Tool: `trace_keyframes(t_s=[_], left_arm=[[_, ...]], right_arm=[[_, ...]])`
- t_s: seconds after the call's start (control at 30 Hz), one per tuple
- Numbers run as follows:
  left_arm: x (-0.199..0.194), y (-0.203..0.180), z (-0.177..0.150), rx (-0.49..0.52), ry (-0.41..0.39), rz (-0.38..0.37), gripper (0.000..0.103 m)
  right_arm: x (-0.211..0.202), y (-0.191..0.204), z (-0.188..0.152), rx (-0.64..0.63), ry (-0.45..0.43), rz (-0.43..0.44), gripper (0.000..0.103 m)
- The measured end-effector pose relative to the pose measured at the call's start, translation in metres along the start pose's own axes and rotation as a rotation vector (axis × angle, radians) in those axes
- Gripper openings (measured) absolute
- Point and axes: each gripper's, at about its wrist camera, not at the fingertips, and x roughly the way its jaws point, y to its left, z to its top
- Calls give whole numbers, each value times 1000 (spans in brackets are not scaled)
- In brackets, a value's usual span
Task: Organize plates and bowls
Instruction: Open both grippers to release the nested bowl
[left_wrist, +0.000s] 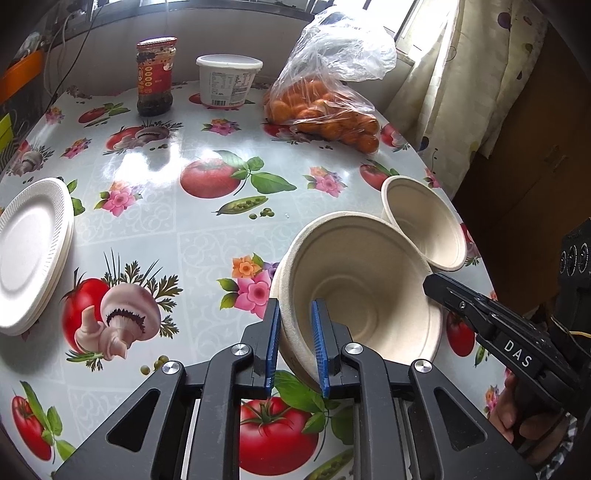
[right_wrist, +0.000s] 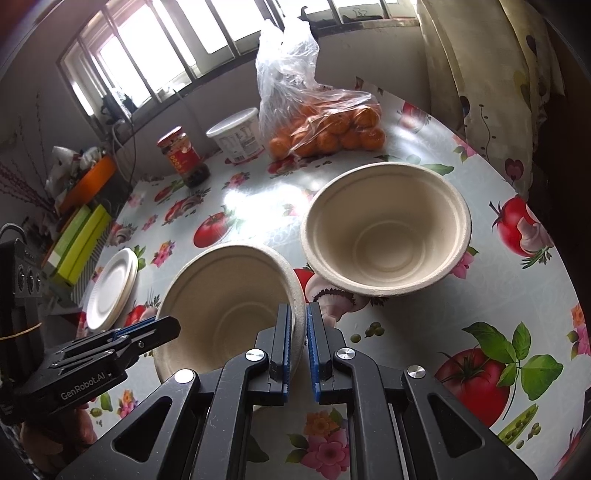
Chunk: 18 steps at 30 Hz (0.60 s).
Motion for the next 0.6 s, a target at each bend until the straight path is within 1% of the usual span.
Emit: trace_keyframes(t_s=[0.1, 0.47, 0.53, 0.6], left_arm=[[0, -1, 0, 1, 1, 0, 23], [-1, -2, 0, 8, -1, -1, 25], [-2, -2, 0, 11, -2, 2, 32], [-2, -3, 0, 11, -4, 4, 37]], right_arm=[[0, 0, 0, 2, 0, 0, 10], [0, -2, -1, 9, -2, 4, 13], [-2, -3, 0, 10, -6, 8, 15], [-5, -3, 0, 12, -10, 10, 18]])
